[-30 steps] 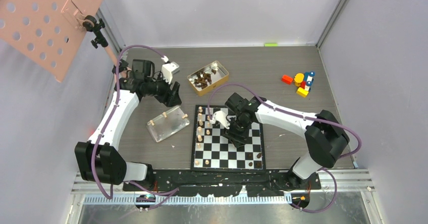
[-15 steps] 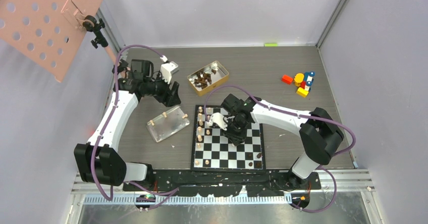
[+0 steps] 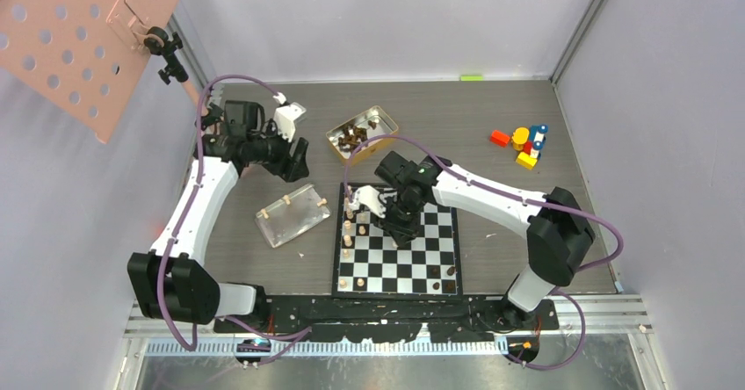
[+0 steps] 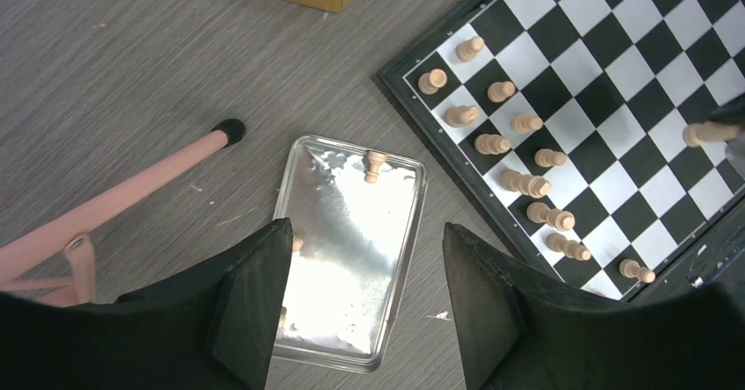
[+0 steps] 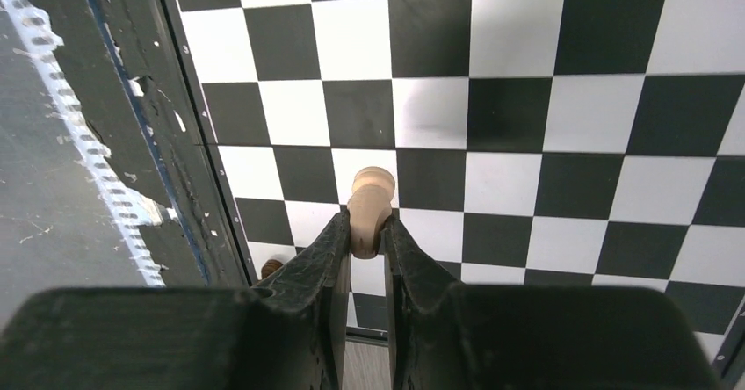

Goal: Set up the chess pieces on the board

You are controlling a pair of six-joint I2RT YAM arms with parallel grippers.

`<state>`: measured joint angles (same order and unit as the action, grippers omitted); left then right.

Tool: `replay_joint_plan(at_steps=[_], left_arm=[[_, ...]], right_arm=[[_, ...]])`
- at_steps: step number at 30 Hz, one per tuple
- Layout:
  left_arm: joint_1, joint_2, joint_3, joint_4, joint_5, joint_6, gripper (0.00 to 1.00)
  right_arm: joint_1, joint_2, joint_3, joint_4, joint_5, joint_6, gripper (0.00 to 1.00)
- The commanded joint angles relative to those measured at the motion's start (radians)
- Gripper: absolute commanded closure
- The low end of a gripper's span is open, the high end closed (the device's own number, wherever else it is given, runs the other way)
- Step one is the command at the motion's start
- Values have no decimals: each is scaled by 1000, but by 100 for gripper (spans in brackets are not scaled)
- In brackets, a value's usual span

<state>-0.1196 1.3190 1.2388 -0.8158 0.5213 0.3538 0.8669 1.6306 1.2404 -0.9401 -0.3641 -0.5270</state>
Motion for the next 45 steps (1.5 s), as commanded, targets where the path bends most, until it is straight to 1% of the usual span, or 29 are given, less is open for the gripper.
replay_joint_plan(at_steps=[1,7,13,19,24,34,45], left_arm=[[24,-4,61,-7,-85,-54,34],[99,35,86,-15,-106,-117,24],[196,51,102,-20,-105,-150,18],[269,55,117,-29,-124,-186,16],[334,52,123,-30,-128,-203,15],[373,27,104,1,-181,-208,13],[377,8,81,12,-170,-210,10]], right_arm=[[47,26,98,-45,-20,-15,96],[133,92,217,-71,16,-1,96],[221,192,358,-110,49,6,96],[302,299,495,-171,93,10,96],[346,368,570,-209,125,12,96],[383,451,641,-231,168,17,96],[394,491,653,-226,165,21,96]])
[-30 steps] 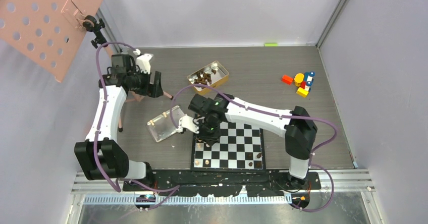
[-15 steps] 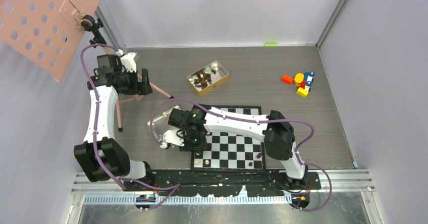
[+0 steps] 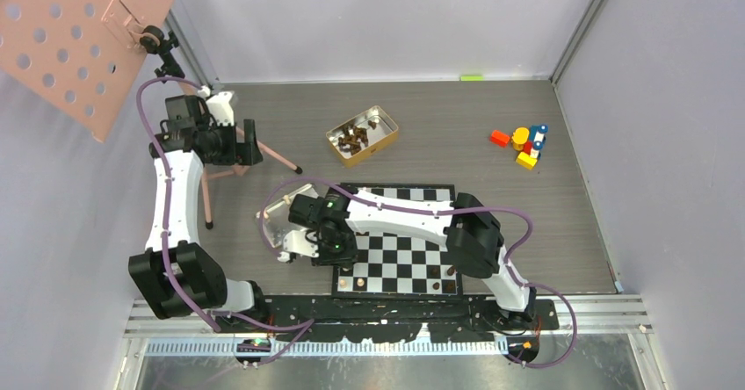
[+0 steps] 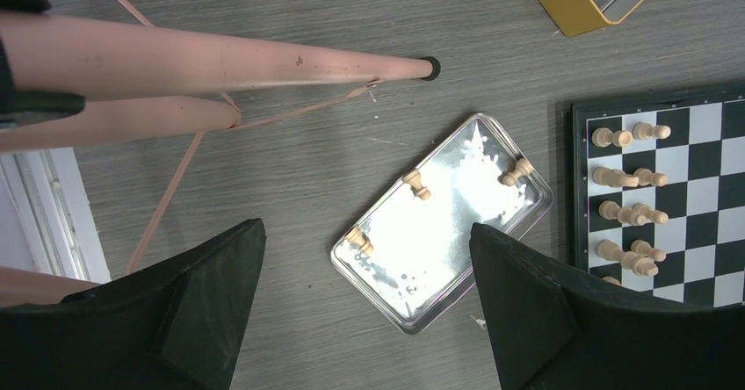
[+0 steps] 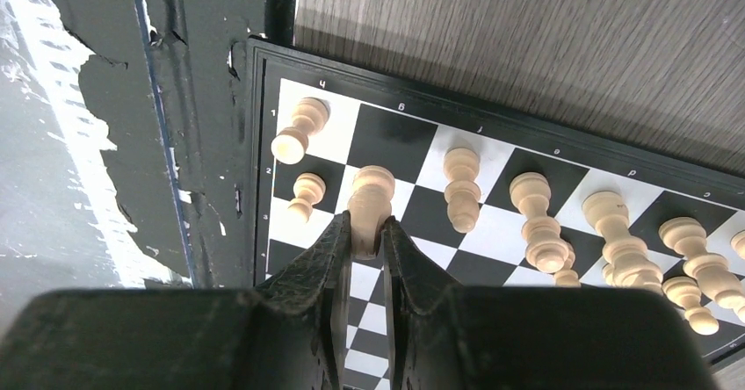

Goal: Set up the chess pieces on the board

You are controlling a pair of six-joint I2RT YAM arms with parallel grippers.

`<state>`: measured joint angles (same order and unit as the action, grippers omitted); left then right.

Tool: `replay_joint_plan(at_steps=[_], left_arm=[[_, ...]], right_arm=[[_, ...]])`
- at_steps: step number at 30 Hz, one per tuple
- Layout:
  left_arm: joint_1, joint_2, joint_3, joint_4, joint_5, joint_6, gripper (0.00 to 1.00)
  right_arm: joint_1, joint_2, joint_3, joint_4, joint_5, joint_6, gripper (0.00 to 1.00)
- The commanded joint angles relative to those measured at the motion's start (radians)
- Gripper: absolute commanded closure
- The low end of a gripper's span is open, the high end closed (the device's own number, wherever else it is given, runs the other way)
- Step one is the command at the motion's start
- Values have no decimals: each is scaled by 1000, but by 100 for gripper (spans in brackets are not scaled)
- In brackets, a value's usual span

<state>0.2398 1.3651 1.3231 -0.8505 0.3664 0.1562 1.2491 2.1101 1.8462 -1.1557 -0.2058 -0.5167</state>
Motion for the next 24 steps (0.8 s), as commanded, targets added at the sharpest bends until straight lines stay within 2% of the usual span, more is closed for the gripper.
replay_joint_plan(at_steps=[1,24], left_arm=[[18,-40,-5,48,-14,-11,10],[18,-35,-14,46,17,-3,10]], right_arm=[[12,16,48,-9,7,12,96],[13,64,54,5,23,17,91]])
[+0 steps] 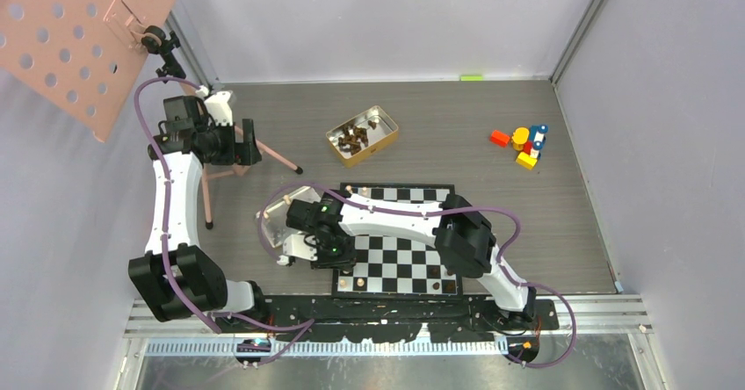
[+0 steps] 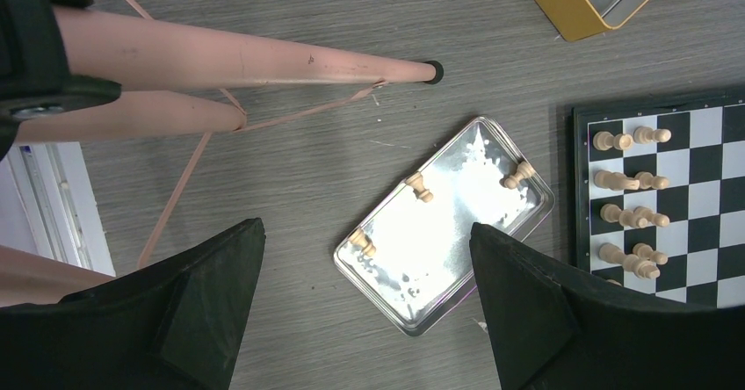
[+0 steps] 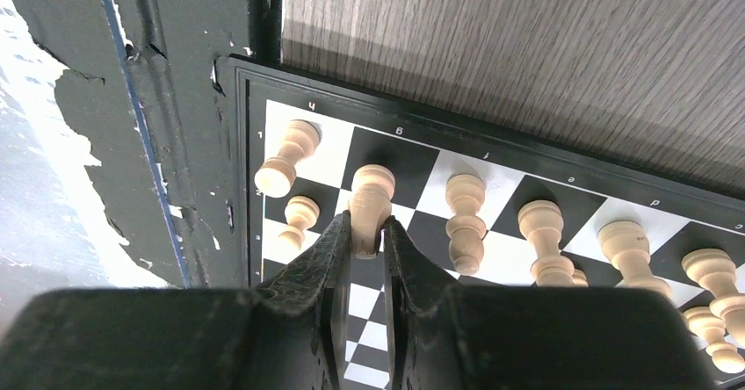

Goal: Set up the chess pieces on the board

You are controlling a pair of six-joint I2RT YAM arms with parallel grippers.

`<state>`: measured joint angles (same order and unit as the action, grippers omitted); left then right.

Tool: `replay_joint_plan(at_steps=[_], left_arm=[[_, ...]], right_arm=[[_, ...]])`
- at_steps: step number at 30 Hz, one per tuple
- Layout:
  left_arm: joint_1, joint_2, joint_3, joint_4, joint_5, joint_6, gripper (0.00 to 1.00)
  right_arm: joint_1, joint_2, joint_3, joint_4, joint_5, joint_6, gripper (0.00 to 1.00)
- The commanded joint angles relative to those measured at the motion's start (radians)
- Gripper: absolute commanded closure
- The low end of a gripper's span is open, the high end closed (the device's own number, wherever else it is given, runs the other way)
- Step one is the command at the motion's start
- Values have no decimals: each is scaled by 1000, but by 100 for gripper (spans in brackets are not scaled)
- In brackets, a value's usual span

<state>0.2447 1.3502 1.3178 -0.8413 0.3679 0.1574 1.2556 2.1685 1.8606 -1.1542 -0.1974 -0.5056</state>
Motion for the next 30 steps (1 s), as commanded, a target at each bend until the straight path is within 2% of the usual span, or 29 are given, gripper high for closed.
replay_joint_plan(at_steps=[1,19,30], left_arm=[[13,-21,-9,36,16,-4,10],[13,-18,-20,34,22,-1,10],[13,-17,-20,33,22,-1,10]], right_arm=[[7,6,40,4,18,7,91],[6,-1,45,5,26,14,68],[7,-1,50,4,20,17,68]])
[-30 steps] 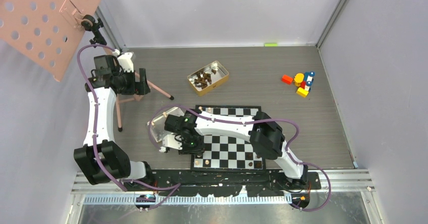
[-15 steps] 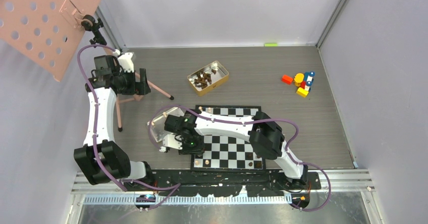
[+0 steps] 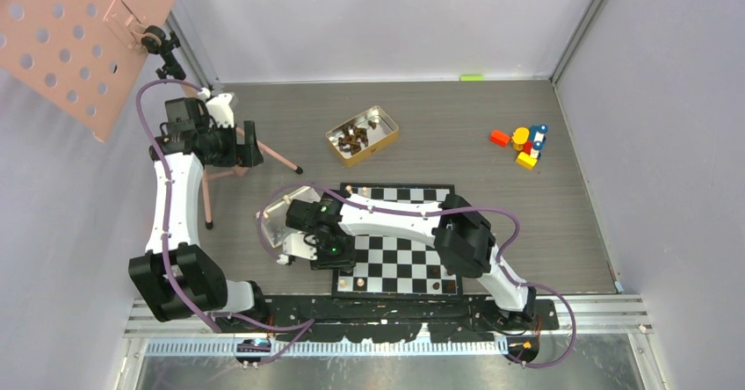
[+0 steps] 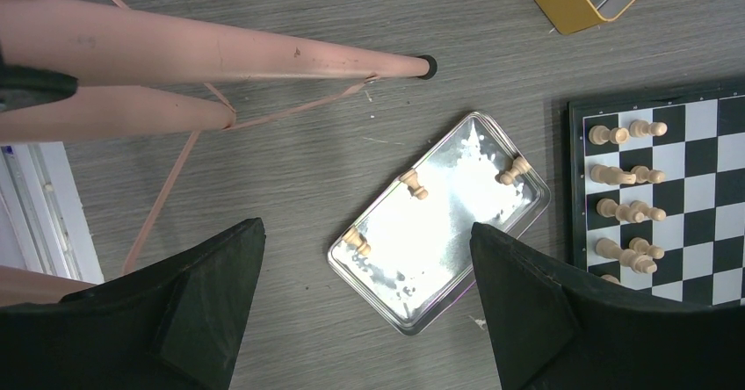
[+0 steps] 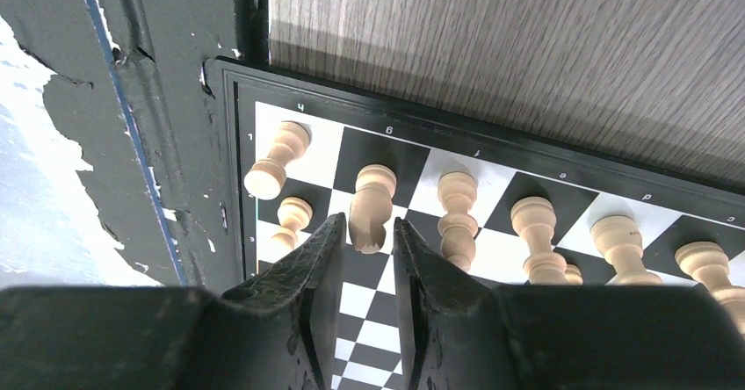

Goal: Set up the chess pieces on the board

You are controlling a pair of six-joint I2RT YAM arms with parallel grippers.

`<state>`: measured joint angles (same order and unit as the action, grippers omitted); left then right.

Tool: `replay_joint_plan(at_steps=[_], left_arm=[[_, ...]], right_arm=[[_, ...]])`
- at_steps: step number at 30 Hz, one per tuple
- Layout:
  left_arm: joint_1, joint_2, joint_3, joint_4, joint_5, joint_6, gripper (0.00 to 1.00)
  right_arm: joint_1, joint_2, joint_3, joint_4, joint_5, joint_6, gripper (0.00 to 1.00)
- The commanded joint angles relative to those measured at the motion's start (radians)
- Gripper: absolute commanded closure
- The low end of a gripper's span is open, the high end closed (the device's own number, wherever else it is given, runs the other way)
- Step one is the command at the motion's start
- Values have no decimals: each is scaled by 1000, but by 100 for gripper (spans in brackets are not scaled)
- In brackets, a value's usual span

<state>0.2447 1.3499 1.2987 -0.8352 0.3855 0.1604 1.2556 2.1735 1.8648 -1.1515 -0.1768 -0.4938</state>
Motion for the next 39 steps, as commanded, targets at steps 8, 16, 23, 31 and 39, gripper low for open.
replay_joint_plan(at_steps=[8,16,23,31,39], left_arm=[[13,-18,-2,25,1,-2,10],[13,-17,-2,25,0,-1,10],[13,-16,-4,25,-2,-1,9],[13,-19,-6,24,-3,1,9],[13,-19,-7,24,-3,1,9]], right_arm=[[7,2,57,-15,-29,8,78],[6,4,62,-24,-48,9,84],[7,4,60,-23,-35,8,82],[7,0,56,-14,-8,9,78],[7,-1,55,-14,-18,14,70]])
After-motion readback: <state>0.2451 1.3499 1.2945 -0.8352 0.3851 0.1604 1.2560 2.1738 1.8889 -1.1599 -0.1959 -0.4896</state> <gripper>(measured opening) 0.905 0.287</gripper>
